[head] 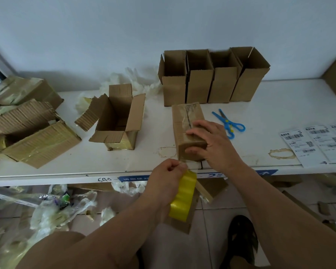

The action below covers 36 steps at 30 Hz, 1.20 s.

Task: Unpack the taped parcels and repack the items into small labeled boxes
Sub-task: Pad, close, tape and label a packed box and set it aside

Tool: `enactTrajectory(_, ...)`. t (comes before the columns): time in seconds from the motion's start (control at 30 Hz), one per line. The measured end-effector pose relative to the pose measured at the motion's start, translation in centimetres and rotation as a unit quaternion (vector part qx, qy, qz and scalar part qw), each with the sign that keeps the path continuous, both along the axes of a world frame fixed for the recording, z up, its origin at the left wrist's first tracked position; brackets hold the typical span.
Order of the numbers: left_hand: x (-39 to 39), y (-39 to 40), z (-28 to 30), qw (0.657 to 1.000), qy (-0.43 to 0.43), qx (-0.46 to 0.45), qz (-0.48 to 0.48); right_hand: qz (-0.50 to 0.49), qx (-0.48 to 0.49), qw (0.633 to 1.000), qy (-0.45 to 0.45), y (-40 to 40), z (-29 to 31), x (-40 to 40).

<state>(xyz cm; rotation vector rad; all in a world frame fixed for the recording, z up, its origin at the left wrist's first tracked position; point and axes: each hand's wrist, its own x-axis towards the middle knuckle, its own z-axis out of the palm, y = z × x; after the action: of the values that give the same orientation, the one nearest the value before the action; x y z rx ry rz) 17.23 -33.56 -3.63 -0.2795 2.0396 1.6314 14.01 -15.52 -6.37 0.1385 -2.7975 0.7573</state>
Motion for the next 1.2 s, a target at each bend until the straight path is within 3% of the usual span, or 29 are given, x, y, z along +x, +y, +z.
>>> enactTrajectory(0.3,-0.6,-1.6,1.0,0.997,0.074,0.008,0.021,-0.029,-0.037,0.999,-0.023,0.1,1.2,0.1)
enactTrajectory(0.43,-1.2,-2.6,1.4,0.993,0.115,0.007,0.018,-0.109,-0.13,0.981,0.094,-1.7,3.9,1.7)
enactTrajectory(0.53,-1.6,-3.4,1.8,0.99,0.139,0.016,0.022,-0.115,-0.24,0.964,0.008,-5.1,5.7,3.7)
enactTrajectory(0.7,-1.5,-4.4,2.0,0.986,0.15,0.075,0.007,-0.065,-0.297,0.946,-0.11,-8.0,4.3,5.2)
enactTrajectory(0.83,-1.5,-4.8,2.0,0.983,0.169,0.057,-0.038,-0.096,-0.361,0.921,-0.112,-8.4,4.3,5.1)
enactTrajectory(1.07,-2.0,-4.6,1.5,0.98,0.182,0.033,-0.071,-0.135,-0.387,0.904,-0.121,-8.6,4.7,5.3)
enactTrajectory(1.2,-1.6,-4.3,0.9,0.946,0.314,-0.06,-0.052,-0.15,-0.434,0.878,-0.135,-8.8,4.6,5.2)
